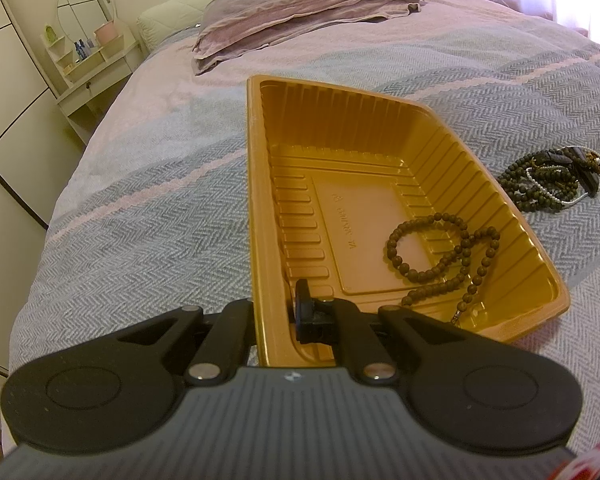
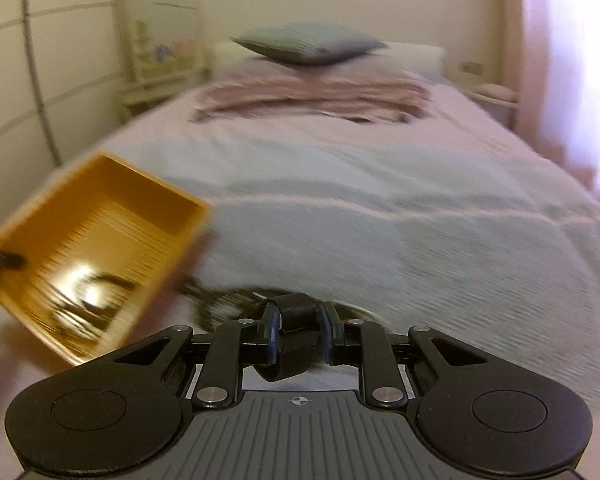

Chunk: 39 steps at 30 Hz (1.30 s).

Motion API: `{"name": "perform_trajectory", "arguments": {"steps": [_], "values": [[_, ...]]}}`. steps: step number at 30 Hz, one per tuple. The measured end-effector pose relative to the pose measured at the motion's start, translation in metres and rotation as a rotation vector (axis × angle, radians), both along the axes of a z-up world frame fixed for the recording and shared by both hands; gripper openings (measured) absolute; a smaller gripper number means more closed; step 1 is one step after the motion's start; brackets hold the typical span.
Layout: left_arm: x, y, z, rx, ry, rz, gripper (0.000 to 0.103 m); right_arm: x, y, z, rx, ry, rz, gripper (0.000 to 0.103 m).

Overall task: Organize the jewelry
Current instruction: 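Carry the black bracelet to the tray and open the right tool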

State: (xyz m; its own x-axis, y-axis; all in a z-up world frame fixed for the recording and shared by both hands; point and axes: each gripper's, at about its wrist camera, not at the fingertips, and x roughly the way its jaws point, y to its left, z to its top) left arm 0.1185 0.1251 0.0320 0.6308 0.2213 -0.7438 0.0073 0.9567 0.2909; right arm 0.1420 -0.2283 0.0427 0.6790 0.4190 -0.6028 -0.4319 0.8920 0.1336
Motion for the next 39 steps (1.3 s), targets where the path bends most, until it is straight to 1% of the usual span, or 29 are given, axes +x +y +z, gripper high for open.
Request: {"name": "perform_trajectory", "arguments": {"steps": [3,7,11,16,19,24,26,27,29,30,31,35,39], "values": [[0.0,0.0,0.0,0.002,-0.001,-0.002,0.004,0.005,0.03,0.009,0.07,0.009,0.083,0.021],[0.0,0.0,-0.001,0.003,-0.001,-0.003,0.004,0.01,0.073,0.009,0.107,0.03,0.178,0.021],[0.0,0.0,-0.001,0.004,-0.002,-0.003,0.004,0.016,0.107,-0.001,0.1,0.056,0.233,0.021],[0.0,0.0,0.0,0.004,-0.003,-0.005,0.004,0.019,0.135,-0.012,0.086,0.091,0.275,0.021],[0.0,0.0,0.0,0.004,-0.002,-0.005,0.004,0.021,0.145,-0.02,0.084,0.121,0.294,0.021],[0.0,0.0,0.0,0.003,-0.004,-0.006,0.004,0.021,0.162,-0.032,0.043,0.139,0.31,0.021],[0.0,0.0,0.0,0.001,-0.004,-0.008,0.004,0.022,0.164,-0.036,0.057,0.146,0.312,0.021],[0.0,0.0,0.0,0.0,-0.004,-0.01,0.004,0.023,0.164,-0.036,0.078,0.153,0.314,0.023],[0.001,0.0,0.0,0.001,-0.003,-0.011,0.004,0.025,0.162,-0.035,0.111,0.158,0.308,0.036],[0.001,0.0,-0.001,-0.003,-0.002,-0.011,0.004,0.025,0.16,-0.034,0.115,0.149,0.298,0.053],[0.001,0.0,-0.001,-0.003,-0.001,-0.011,0.004,0.025,0.158,-0.032,0.115,0.136,0.289,0.063],[0.001,0.0,-0.001,-0.004,-0.001,-0.009,0.004,0.025,0.147,-0.028,0.098,0.11,0.251,0.063],[0.001,0.0,-0.001,-0.005,-0.002,-0.01,0.004,0.029,0.116,-0.032,0.108,0.114,0.154,0.063]]}}
